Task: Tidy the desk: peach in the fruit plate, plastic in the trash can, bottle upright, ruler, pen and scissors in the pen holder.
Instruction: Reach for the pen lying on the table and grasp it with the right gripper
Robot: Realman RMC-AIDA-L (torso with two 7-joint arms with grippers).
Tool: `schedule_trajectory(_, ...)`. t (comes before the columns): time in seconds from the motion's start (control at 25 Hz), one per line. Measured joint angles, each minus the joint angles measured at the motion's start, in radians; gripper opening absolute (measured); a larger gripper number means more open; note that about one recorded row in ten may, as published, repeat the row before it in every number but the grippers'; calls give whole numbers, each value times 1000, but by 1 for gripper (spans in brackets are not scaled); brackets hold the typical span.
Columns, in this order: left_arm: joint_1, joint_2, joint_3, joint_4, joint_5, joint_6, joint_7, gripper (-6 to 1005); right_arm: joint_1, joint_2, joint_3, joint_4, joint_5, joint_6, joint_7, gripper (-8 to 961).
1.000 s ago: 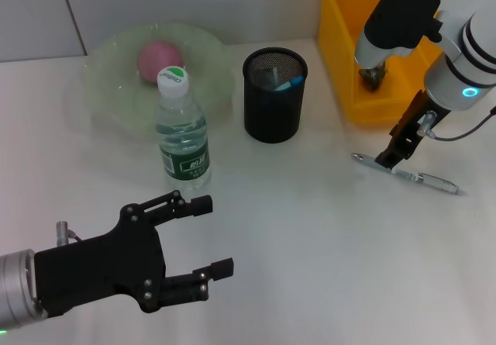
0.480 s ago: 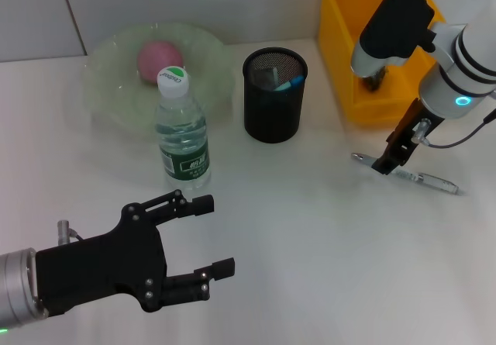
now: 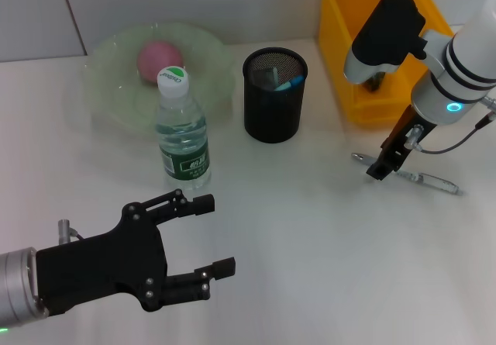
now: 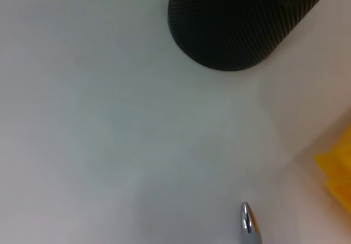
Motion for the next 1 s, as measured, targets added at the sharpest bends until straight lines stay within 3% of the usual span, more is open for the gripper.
schedule_trajectory(0.36,0,0,0,0,0,0,-1,751,2,-2,7,1,-5,1,9,517)
schedule_trajectory(1.0,0,0,1,0,0,0,-3,750,10,-3,8,38,-5,28,12,358)
